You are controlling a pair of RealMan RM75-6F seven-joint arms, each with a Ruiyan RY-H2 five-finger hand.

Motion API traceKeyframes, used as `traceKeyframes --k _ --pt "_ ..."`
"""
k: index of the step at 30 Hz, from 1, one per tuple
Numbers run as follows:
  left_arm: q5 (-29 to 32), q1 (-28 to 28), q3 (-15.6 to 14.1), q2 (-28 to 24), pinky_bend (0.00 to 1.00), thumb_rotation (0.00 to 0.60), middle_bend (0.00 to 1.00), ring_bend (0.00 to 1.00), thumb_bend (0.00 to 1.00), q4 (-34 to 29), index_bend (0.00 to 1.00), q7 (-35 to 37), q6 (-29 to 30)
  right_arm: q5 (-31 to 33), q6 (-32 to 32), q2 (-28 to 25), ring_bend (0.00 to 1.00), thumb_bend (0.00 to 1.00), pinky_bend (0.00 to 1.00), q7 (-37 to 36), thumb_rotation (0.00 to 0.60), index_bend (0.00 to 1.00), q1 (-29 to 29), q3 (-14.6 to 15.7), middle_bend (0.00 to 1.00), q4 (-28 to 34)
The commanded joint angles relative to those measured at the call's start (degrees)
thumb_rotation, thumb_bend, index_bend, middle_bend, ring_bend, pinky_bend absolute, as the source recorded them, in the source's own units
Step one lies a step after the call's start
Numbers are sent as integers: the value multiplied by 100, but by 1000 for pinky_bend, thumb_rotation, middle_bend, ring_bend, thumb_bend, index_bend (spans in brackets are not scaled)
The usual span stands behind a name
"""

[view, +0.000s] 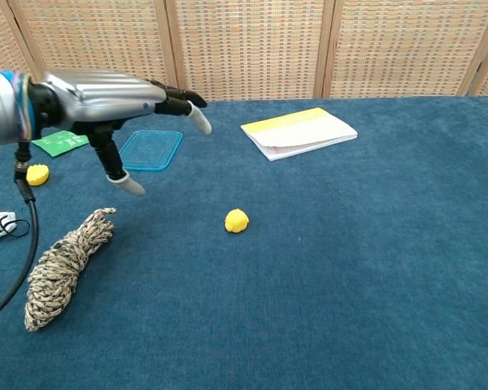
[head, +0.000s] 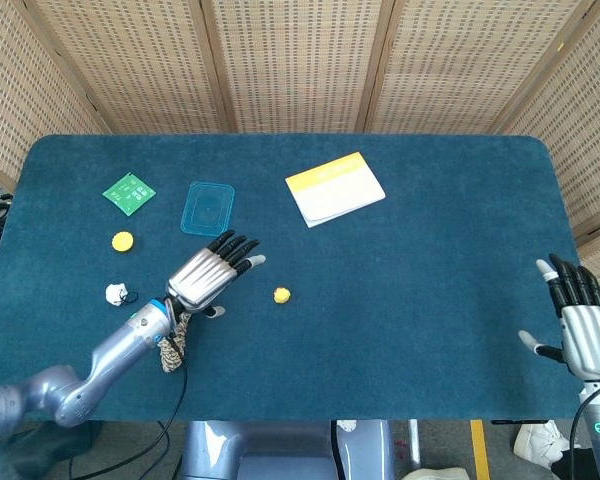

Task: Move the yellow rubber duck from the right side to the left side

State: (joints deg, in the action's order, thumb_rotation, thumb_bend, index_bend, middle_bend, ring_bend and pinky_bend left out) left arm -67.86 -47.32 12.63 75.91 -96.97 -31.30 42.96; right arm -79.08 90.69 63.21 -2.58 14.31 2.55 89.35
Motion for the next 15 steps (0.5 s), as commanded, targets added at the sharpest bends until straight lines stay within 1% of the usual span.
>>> traceKeyframes --k 1,4,7,13,15 --pt "609 -426 -16 581 0 600 0 0 244 562 263 -373 -194 8 -60 -7 0 0 0 -21 600 51 -59 -79 0 -53" --pt "906 -637 -77 1020 0 600 0 0 283 1049 297 -393 -239 12 -146 -14 0 0 0 -51 600 58 -105 -161 0 -102" --pt "985 -761 -166 1342 0 600 0 0 298 1437 307 -254 -344 19 -220 -21 0 0 0 -73 600 62 -134 -244 0 -134" --pt "837 -950 -273 1796 0 600 0 0 298 1983 344 18 -443 59 -346 -1 0 0 0 -117 600 70 -196 -384 0 -202" --pt "812 -1007 -308 1933 0 600 0 0 299 2166 339 110 -493 40 -389 8 0 0 0 -145 600 74 -204 -428 0 -218"
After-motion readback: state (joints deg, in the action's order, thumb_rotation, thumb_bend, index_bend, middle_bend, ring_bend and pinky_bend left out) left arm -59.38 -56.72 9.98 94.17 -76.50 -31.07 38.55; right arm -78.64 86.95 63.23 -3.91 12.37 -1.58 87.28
